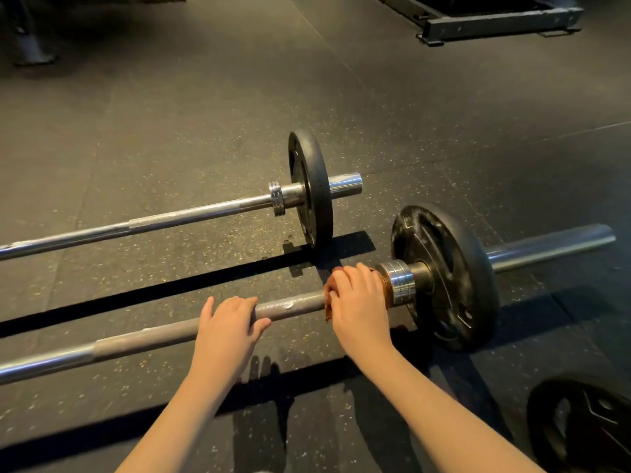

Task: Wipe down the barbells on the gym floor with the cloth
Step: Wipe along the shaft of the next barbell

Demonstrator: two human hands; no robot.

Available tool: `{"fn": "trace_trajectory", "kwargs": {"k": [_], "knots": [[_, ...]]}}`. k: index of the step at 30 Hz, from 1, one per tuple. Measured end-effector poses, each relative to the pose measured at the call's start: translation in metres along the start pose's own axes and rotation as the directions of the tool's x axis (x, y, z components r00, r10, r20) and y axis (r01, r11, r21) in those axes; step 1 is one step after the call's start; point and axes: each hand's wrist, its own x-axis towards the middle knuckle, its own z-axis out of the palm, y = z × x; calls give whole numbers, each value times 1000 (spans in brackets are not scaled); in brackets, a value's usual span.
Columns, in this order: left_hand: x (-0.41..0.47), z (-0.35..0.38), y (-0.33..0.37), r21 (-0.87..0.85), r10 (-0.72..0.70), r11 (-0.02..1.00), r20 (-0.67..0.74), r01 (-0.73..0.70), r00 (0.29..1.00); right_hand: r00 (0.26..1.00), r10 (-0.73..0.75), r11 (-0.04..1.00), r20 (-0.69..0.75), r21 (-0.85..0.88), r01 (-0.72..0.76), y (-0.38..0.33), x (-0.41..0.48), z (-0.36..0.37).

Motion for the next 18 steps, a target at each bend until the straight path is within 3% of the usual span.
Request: {"fn": "trace_trajectory", "kwargs": {"k": [5,7,12,18], "knots": [[4,-1,-2,36,17,999,6,-17,1000,959,-275,961,66,36,273,-26,5,10],[4,-2,0,36,20,999,7,-20,1000,965,-256,966,57,-30,257,-4,3,5],[1,-3,3,59,16,998,-9,-15,1000,999,0,998,-48,-60,-3,-4,-18,17],[2,-9,0,88,35,995,41,-39,999,978,-209,971,-8,-122,206,-32,-1,31]]}}
